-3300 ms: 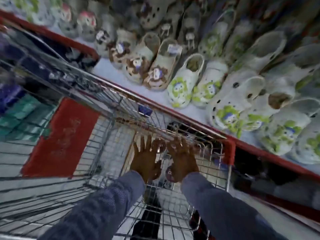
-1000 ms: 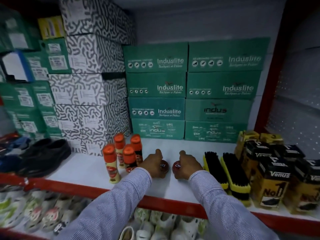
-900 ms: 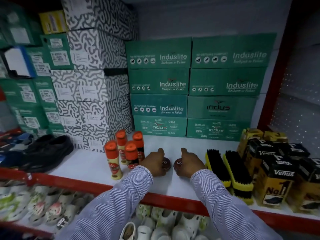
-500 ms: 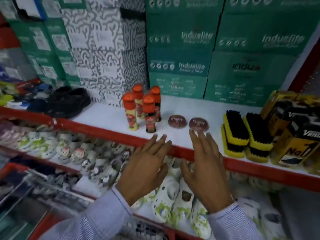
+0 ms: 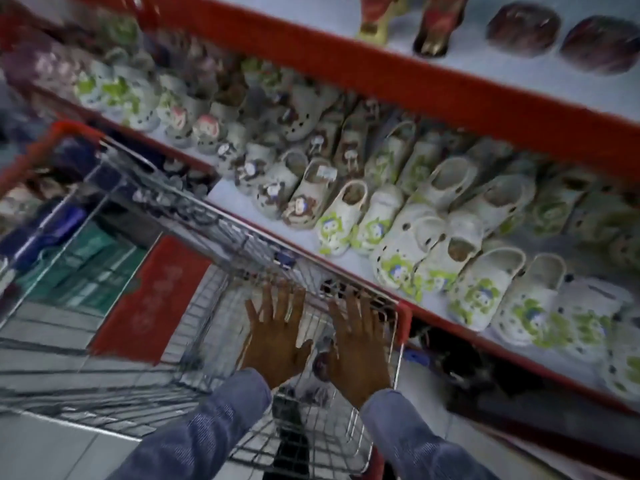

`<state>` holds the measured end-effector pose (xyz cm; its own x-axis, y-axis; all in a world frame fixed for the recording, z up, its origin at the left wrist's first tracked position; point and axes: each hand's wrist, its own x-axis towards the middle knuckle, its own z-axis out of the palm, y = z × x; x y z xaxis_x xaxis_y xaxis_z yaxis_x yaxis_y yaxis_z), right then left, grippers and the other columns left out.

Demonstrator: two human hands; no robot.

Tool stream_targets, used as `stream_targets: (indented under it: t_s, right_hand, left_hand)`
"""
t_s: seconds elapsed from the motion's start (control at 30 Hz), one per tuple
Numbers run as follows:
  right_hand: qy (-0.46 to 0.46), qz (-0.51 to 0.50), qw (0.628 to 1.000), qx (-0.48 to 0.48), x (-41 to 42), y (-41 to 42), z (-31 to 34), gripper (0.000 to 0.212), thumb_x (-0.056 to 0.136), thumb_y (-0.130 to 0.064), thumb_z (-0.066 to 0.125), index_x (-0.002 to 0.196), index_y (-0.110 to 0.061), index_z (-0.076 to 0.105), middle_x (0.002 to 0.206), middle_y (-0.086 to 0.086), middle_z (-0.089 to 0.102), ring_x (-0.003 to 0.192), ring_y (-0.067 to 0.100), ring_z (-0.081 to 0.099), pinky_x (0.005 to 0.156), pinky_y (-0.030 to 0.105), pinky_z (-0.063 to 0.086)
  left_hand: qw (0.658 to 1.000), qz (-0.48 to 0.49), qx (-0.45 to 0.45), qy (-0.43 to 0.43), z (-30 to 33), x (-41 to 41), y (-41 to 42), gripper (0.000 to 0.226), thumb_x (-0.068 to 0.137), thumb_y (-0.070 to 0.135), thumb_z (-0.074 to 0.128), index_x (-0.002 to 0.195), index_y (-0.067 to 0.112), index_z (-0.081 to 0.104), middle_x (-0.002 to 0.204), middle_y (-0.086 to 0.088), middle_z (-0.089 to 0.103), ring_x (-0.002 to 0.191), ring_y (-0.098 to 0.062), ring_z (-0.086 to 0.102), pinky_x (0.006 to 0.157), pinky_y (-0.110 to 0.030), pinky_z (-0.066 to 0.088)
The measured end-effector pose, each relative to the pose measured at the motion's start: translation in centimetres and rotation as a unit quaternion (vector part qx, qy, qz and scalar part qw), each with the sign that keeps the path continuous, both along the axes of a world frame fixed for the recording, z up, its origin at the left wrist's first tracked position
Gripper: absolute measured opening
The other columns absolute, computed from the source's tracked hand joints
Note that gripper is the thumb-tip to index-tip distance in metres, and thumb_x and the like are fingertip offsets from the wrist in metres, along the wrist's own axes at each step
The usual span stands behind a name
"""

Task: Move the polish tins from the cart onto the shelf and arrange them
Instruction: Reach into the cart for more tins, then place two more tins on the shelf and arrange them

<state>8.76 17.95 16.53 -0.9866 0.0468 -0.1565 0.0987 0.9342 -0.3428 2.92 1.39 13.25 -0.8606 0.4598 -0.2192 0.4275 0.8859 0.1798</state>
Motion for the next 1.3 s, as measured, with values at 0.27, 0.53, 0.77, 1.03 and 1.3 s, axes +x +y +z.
stream_targets:
  t_s: [0.27, 0.53, 0.77, 1.03, 1.3]
  right_hand:
    - [-0.257, -0.005, 0.966, -0.017, 0.4, -4.5, -14.5, 0.089, 0.092, -0.021, 0.059, 0.157, -0.020, -0.002, 0.164, 0.011, -0.021, 0.151, 0.039, -0.018, 0.122, 0.060, 0.001]
    - [-0.323, -0.016, 0.946, 0.024, 0.6, -5.8, -22.4, 0.067, 0.098, 0.004, 0.039, 0.156, -0.013, 0.010, 0.166, 0.021, -0.004, 0.151, 0.048, 0.003, 0.113, 0.064, 0.031]
    - [-0.311, -0.015, 0.949, 0.039, -1.5, -4.4, -19.8, 0.066, 0.088, -0.009, 0.067, 0.145, -0.007, 0.034, 0.142, 0.021, 0.043, 0.130, 0.046, 0.042, 0.094, 0.052, 0.051]
    - [-0.161, -0.059, 0.981, -0.093, -5.8, 0.6, -0.4, 0.073, 0.059, -0.032, 0.086, 0.122, -0.012, 0.055, 0.121, 0.011, 0.064, 0.113, 0.034, 0.062, 0.090, 0.039, 0.054]
    - [0.001, -0.063, 0.992, -0.113, -6.1, 6.4, 21.7, 0.069, 0.054, -0.029, 0.086, 0.118, -0.018, 0.063, 0.114, 0.006, 0.064, 0.105, 0.026, 0.062, 0.087, 0.036, 0.053]
  left_hand:
    - [0.981, 0.000, -0.085, -0.173, -12.5, 1.5, -2.2, 0.074, 0.100, 0.043, 0.040, 0.160, 0.012, 0.010, 0.167, -0.018, -0.006, 0.152, -0.052, -0.001, 0.117, -0.077, 0.001]
    - [0.945, -0.081, -0.099, -0.301, -22.1, 1.6, -3.1, 0.056, 0.099, 0.018, 0.040, 0.153, 0.006, 0.029, 0.165, -0.024, 0.018, 0.150, -0.052, 0.016, 0.115, -0.067, 0.030]
    - [0.964, -0.106, -0.101, -0.223, -18.5, -0.4, -2.7, 0.047, 0.068, 0.011, 0.074, 0.111, 0.007, 0.057, 0.135, -0.016, 0.052, 0.122, -0.041, 0.048, 0.089, -0.053, 0.052]
    - [0.979, 0.033, 0.124, -0.160, -0.2, -3.1, -2.3, 0.029, 0.056, 0.027, 0.072, 0.084, 0.024, 0.065, 0.106, -0.002, 0.064, 0.112, -0.030, 0.055, 0.102, -0.038, 0.043]
    - [0.974, 0.027, 0.219, -0.044, 21.1, -4.9, 2.3, 0.089, 0.061, 0.028, 0.090, 0.141, 0.017, 0.052, 0.129, -0.005, 0.053, 0.118, -0.023, 0.056, 0.095, -0.020, 0.041]
